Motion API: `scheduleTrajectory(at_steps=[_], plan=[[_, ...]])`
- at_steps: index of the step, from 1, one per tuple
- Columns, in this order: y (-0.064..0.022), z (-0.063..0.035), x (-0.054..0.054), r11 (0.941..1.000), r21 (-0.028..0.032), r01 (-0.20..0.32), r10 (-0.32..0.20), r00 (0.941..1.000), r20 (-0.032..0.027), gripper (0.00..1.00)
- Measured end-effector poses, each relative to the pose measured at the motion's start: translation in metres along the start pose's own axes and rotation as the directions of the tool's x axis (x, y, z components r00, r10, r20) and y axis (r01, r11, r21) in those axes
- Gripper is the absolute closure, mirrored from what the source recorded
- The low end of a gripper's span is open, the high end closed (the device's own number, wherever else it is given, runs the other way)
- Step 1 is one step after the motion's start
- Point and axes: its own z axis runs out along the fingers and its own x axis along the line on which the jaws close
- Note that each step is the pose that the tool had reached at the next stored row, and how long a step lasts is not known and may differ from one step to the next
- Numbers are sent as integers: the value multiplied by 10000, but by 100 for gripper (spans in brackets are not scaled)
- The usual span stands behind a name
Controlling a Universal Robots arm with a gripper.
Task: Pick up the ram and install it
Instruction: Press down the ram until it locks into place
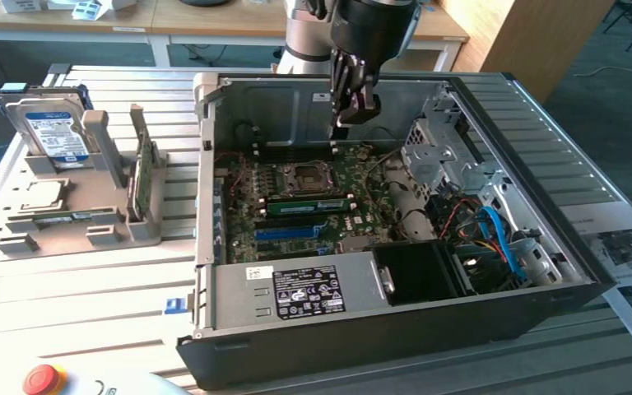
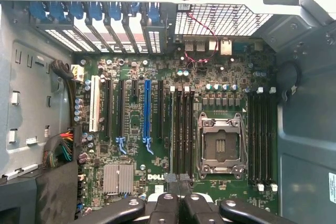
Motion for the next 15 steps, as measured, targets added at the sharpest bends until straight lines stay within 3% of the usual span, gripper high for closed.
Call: scheduleTrajectory(at_steps=[1,7,9,12,15], plan=[[0,0,0,10000,0,1,-1,10000,0,89],[1,-1,-2,10000,4,2,-2,10000,-4,89],[24,2,-3,9999,119,3,-3,10000,0,89],[29,1,-5,9999,154,-2,2,10000,-5,89],[39,2,-10,9997,242,0,1,10000,-16,89]])
